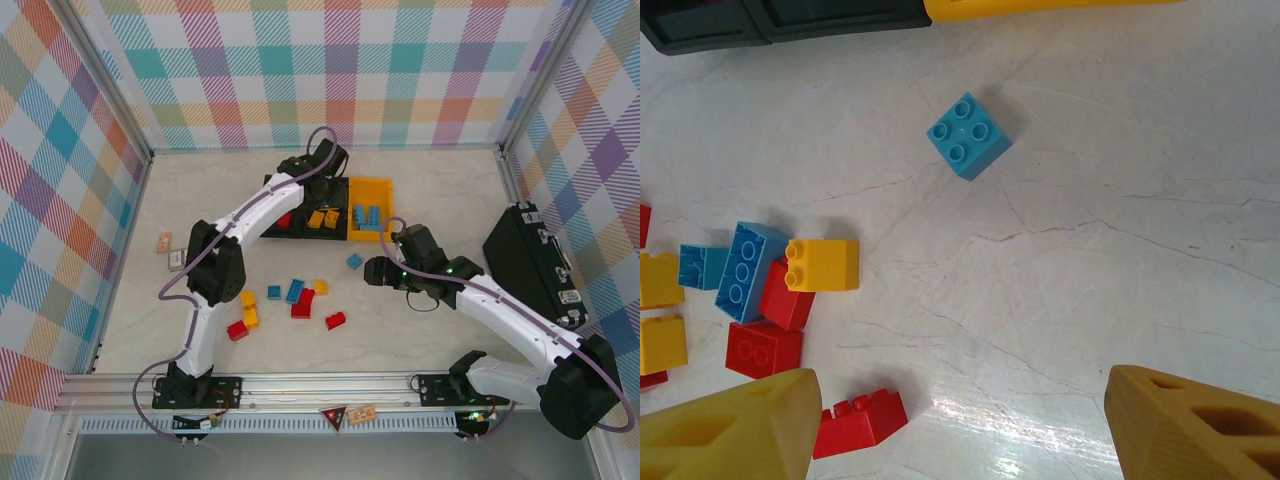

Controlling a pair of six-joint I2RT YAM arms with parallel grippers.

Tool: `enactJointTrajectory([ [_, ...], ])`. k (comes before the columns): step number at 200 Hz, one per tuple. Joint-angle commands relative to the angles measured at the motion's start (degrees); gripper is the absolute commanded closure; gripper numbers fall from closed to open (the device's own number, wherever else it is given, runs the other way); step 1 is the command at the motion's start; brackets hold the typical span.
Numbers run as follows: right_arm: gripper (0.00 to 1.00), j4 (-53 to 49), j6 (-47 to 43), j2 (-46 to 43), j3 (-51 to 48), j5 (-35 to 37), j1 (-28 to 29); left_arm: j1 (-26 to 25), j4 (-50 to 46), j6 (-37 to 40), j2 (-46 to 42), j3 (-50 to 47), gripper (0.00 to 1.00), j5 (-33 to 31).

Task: Sort the legos into containers by color
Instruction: Place the lego in the container.

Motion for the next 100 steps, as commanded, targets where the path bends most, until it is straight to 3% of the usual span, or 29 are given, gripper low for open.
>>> enactJointTrajectory([
  [1,0.25,1.37,1.18,-0.71,-0.04,-1.12,-0.29,1.21,-3.34,2.02,3.7,5.65,0.41,-0.53],
  [53,0.25,0.84,1.25,-1.1,0.17,-1.13,-0.33,2.33,-3.95,3.25,12.26,15.78,0.41,-1.82],
  [100,0.25,0.86,1.0,-0.83,0.22,-1.22,-0.26,2.65,-5.03,3.3,16.63,19.06,0.39,-3.23],
])
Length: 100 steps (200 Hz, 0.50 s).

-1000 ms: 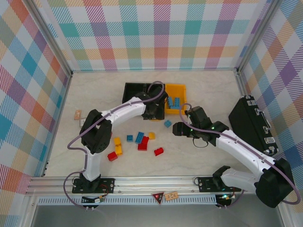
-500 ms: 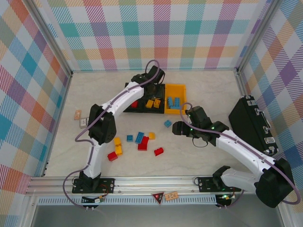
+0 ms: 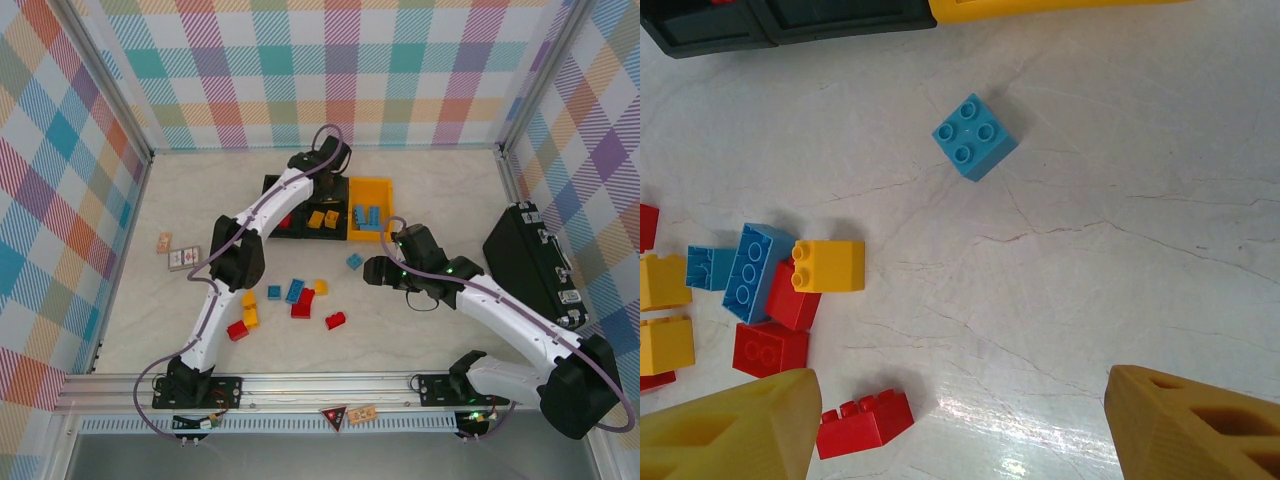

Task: Sort the legos into containers by color
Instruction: Place the lego in the container.

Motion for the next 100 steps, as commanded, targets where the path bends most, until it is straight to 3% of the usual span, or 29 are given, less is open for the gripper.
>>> enactJointTrajectory([
  [1,0.25,0.61,0.7,-0.84,0.25,-0.82,-0.25,0.54,-2.5,1.16,1.81,2.59,0.4,-1.88],
  [51,0.25,0.96,-0.03,0.04,1.13,-1.04,-0.26,0.72,-2.5,1.15,1.58,2.62,0.28,-1.91],
  [100,0.25,0.96,0.07,0.13,1.12,-0.98,-0.3,0.54,-2.17,0.95,-1.35,1.25,0.26,-0.68],
])
